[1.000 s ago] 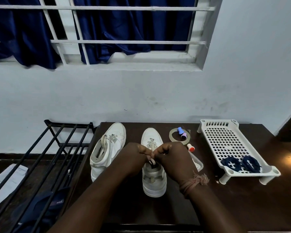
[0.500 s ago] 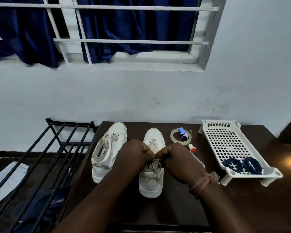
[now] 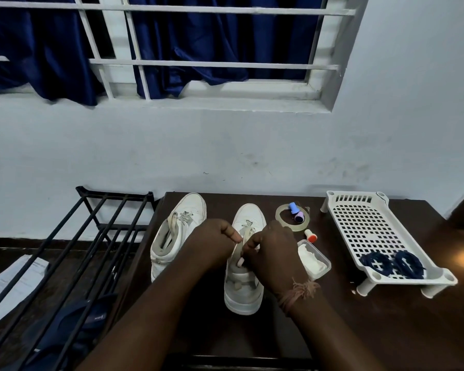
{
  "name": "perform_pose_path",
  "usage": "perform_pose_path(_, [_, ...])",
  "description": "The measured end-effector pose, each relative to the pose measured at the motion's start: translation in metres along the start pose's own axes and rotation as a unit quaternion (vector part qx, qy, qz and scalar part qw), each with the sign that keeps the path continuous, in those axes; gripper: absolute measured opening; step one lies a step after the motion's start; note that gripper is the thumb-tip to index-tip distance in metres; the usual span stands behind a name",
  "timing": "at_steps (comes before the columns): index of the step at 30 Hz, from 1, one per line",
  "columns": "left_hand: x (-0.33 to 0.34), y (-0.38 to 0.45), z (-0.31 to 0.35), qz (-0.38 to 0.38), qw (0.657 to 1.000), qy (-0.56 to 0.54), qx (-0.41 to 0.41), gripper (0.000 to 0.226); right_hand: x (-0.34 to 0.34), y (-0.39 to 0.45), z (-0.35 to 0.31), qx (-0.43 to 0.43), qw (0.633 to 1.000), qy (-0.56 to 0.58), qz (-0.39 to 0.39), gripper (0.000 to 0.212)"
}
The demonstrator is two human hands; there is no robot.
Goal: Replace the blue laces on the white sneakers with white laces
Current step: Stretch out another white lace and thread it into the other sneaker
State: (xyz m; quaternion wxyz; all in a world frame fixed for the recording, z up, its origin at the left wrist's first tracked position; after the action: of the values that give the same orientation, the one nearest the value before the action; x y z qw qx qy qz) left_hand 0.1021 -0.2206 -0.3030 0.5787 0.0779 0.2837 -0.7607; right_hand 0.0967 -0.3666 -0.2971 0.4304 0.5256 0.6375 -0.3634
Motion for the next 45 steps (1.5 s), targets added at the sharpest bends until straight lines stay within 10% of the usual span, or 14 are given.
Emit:
perform_pose_path(8, [0.0,0.003,-0.007,-0.002,1.0,0.007,-0.01,0.017,0.033,-0.001,-0.021,0.104,0.968,-0.048,-0.222,0.04])
perform_pose_path(13, [-0.023,0.002,-0.013,0.033,0.999,-0.021,-0.006,0.022,0.03,0.002,-0.023,0.139,0.962,0.045,-0.23,0.062])
perform_pose_path(18, [-0.045,0.004,-0.021,0.092,0.993,-0.07,0.023,0.028,0.002,0.009,-0.015,0.14,0.961,0.109,-0.212,0.042])
perform_pose_path(24, [-0.105,-0.03,-0.025,0.284,0.957,0.054,0.021,0.036,0.022,0.015,-0.002,0.205,0.943,0.176,-0.196,0.065])
perform_pose_path(27, [-0.112,-0.026,-0.053,0.2,0.97,0.087,-0.111,0.038,0.035,0.012,-0.004,0.214,0.93,0.176,-0.243,0.027])
perform_pose_path(31, [-0.097,-0.017,-0.075,0.091,0.97,0.073,-0.212,0.031,0.048,0.018,0.0,0.201,0.932,0.191,-0.232,0.034])
perform_pose_path(38, [-0.072,-0.013,-0.068,0.077,0.97,0.147,-0.176,0.029,0.035,0.019,-0.027,0.147,0.957,0.202,-0.145,0.022])
perform_pose_path(45, [-0.052,-0.01,-0.076,0.064,0.97,0.06,-0.226,0.033,0.056,0.015,-0.027,0.196,0.922,0.24,-0.232,0.036])
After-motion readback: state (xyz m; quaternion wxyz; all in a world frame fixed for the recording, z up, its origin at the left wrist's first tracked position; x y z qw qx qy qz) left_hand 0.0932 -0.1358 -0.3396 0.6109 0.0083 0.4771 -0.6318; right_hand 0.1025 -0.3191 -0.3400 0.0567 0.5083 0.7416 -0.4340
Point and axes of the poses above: each hand's wrist, its own y-axis towards the middle knuckle, its own x-axis out of the palm, z = x × y, the point moved 7 cm from there along y, towards the middle knuckle, and after that the axes turned 14 degrees about -z, right-handed, at the moved point
